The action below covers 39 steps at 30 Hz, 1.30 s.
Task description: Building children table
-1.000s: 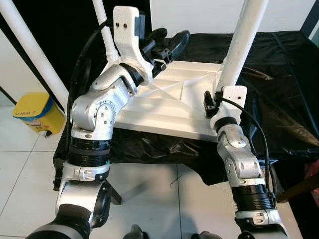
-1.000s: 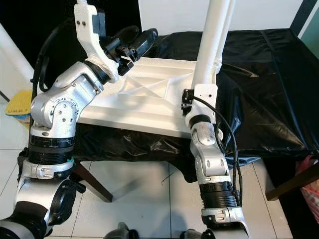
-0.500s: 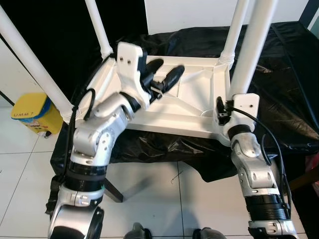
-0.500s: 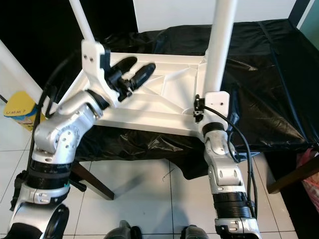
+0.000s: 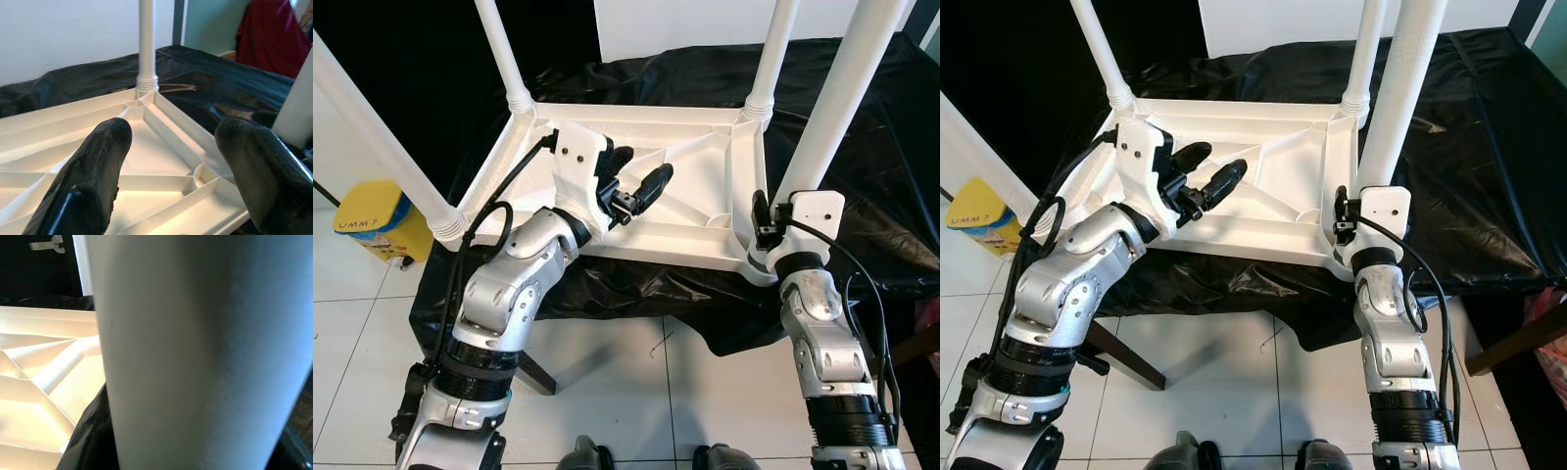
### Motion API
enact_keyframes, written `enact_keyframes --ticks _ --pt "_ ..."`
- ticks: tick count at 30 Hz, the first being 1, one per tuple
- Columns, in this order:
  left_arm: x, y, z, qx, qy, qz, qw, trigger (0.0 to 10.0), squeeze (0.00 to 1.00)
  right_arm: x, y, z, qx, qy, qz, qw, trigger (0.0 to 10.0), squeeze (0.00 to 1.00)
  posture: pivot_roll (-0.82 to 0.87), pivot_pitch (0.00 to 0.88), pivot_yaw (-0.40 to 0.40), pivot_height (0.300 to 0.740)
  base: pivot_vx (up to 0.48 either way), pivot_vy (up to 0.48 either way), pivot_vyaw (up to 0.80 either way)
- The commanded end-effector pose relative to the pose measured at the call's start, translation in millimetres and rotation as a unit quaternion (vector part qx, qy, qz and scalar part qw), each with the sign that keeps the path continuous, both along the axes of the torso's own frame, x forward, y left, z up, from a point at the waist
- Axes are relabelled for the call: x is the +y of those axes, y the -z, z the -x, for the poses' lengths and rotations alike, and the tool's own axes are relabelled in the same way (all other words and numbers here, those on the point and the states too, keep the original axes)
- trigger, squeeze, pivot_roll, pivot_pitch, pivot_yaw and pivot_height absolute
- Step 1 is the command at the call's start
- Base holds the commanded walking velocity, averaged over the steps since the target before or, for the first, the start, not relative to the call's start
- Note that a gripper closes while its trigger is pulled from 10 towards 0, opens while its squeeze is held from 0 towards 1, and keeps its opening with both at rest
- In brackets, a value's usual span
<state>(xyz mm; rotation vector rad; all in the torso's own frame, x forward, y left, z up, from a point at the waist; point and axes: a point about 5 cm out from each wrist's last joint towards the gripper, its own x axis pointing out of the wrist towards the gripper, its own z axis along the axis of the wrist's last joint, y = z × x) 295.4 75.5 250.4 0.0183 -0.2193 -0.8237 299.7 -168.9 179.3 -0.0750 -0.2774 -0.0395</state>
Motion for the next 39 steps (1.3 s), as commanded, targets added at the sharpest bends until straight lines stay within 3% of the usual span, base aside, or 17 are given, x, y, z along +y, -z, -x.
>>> enact_keyframes --ticks 1,10,23,39 --pt "-3.9 6 11.1 -0.013 0.069 -0.033 0.997 10.0 0.0 0.2 14 4.3 0.025 -0.012 -0.003 1.0 10.0 0.0 -0.04 0.138 0.084 0.74 0.0 0.0 0.0" --pt "-5.6 13 18.5 0.006 0.102 -0.045 0.994 10.0 0.0 -1.2 26 13.6 0.032 -0.032 0.008 0.999 10.0 0.0 -0.03 0.13 0.09 0.74 0.0 0.0 0.0" --pt "-3.9 14 23.2 0.01 0.114 -0.049 0.992 10.0 0.0 5.7 40 22.0 0.034 -0.116 0.038 0.992 10.0 0.0 -0.02 0.137 0.097 0.74 0.0 0.0 0.0" --pt "-1.4 12 23.5 0.009 0.119 -0.048 0.992 10.0 0.0 2.1 48 16.8 0.049 -0.136 -0.001 0.99 10.0 0.0 -0.01 0.13 0.095 0.74 0.0 0.0 0.0"
